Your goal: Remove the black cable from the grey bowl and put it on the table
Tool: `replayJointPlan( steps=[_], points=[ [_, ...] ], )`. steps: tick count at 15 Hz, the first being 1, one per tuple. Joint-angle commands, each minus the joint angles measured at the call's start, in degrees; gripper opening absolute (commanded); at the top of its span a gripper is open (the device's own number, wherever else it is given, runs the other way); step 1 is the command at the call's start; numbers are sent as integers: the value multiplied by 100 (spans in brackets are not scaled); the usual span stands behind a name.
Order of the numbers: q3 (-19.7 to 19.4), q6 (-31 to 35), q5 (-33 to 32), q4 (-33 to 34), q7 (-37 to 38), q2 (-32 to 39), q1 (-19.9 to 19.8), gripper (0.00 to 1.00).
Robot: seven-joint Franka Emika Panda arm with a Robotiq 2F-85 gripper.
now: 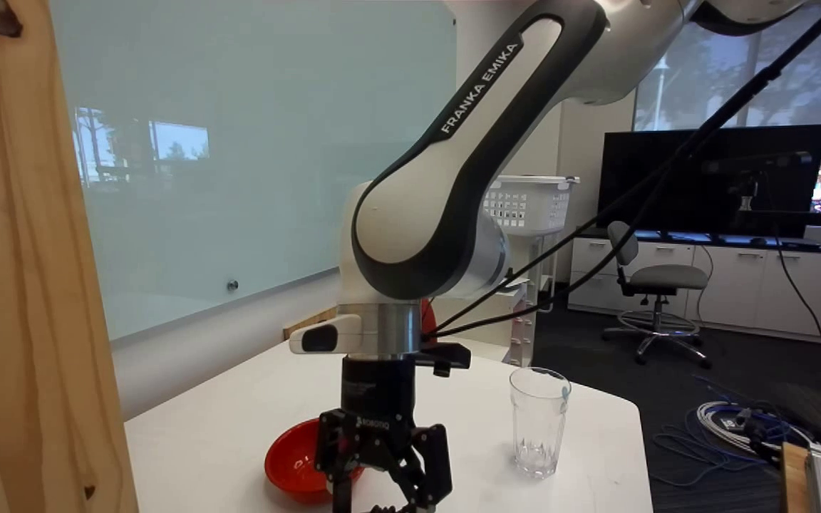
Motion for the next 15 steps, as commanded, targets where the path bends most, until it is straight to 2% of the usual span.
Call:
replayJointPlan(
  steps=[1, 6, 9, 15],
  points=[
    [-97, -165, 136, -272, -462, -188, -38, 100],
    [-572, -389, -477, -332, -502, -275, 116, 100],
    [-709, -404, -857, -310, -543, -283, 164, 100],
    [-643, 559, -1014, -428, -862, -204, 224, 100]
  ],
)
